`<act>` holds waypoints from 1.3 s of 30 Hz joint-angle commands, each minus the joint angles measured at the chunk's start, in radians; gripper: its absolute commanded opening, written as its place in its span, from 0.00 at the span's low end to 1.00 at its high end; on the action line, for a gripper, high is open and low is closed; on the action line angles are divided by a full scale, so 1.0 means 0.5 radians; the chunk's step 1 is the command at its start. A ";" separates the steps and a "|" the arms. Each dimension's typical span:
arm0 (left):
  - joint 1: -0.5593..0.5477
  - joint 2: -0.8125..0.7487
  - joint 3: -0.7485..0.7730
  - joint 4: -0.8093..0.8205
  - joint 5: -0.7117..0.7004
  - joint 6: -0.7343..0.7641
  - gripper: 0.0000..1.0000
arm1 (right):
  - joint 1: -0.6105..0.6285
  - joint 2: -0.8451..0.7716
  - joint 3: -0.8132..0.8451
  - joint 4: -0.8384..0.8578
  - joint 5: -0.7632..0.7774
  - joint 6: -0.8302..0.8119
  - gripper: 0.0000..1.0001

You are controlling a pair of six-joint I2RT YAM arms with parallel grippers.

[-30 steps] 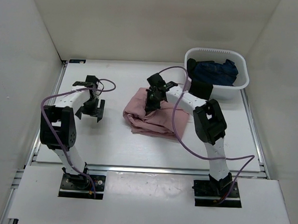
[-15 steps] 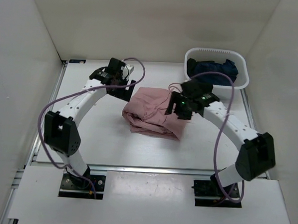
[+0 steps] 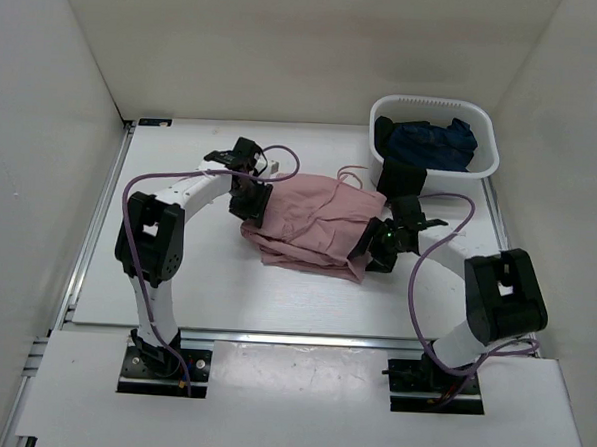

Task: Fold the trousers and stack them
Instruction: Fold the trousers

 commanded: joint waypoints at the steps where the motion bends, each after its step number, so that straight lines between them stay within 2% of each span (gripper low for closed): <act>1: -0.006 -0.099 -0.082 0.013 0.220 0.019 0.44 | -0.023 0.122 -0.080 0.291 -0.344 0.042 0.59; 3: -0.006 -0.152 -0.189 0.013 0.220 0.019 0.16 | -0.072 0.158 -0.138 0.368 -0.409 0.066 0.41; 4: -0.006 -0.173 -0.223 0.013 0.220 0.019 0.14 | -0.090 0.177 -0.163 0.389 -0.442 0.085 0.21; 6: -0.006 -0.305 -0.315 0.059 0.220 0.019 0.14 | -0.164 0.177 -0.245 0.411 -0.528 0.103 0.05; 7: -0.006 -0.378 -0.349 0.083 0.192 0.019 0.14 | -0.216 0.153 -0.270 0.411 -0.529 0.085 0.00; 11: -0.042 -0.878 -0.585 0.166 0.201 0.019 0.14 | -0.305 0.024 -0.386 0.328 -0.571 0.008 0.00; 13: -0.095 -0.955 -0.824 0.166 0.149 0.019 0.14 | -0.305 0.024 -0.454 0.304 -0.572 0.008 0.00; 15: -0.135 -0.974 -1.050 0.197 0.091 0.019 0.14 | -0.323 0.054 -0.500 0.328 -0.572 0.008 0.00; 18: -0.159 -0.956 -1.207 0.307 0.018 0.019 0.14 | -0.366 0.131 -0.546 0.438 -0.627 0.066 0.00; 21: -0.196 -0.956 -1.278 0.381 -0.004 0.019 0.14 | -0.367 0.180 -0.546 0.457 -0.645 0.066 0.00; 26: -0.218 -0.937 -1.364 0.470 -0.176 0.019 0.23 | -0.385 0.198 -0.546 0.411 -0.609 0.048 0.00; 29: -0.218 -0.956 -1.364 0.489 -0.176 0.019 0.33 | -0.403 0.198 -0.528 0.347 -0.587 0.030 0.15; 30: -0.218 -0.983 -1.364 0.489 -0.176 0.019 0.37 | -0.403 0.174 -0.500 0.322 -0.569 -0.001 0.28; 33: -0.218 -1.066 -1.383 0.489 -0.216 0.019 0.64 | -0.403 0.116 -0.390 0.129 -0.489 -0.136 0.50; 34: -0.218 -1.093 -1.383 0.489 -0.246 0.019 0.68 | -0.403 0.055 -0.353 0.062 -0.467 -0.221 0.59; 35: -0.218 -1.164 -1.383 0.489 -0.265 0.019 0.75 | -0.403 0.015 -0.277 -0.082 -0.443 -0.261 0.63; 36: -0.218 -1.201 -1.383 0.464 -0.289 0.019 0.76 | -0.403 -0.031 -0.231 -0.168 -0.412 -0.304 0.67; 37: -0.218 -1.238 -1.349 0.418 -0.308 0.019 0.77 | -0.403 -0.141 -0.179 -0.266 -0.373 -0.390 0.76; 38: -0.218 -1.308 -1.325 0.385 -0.348 0.019 0.78 | -0.403 -0.200 -0.057 -0.376 -0.242 -0.430 0.80; 39: -0.218 -1.342 -1.270 0.351 -0.372 0.019 0.78 | -0.425 -0.258 0.008 -0.602 -0.170 -0.467 0.91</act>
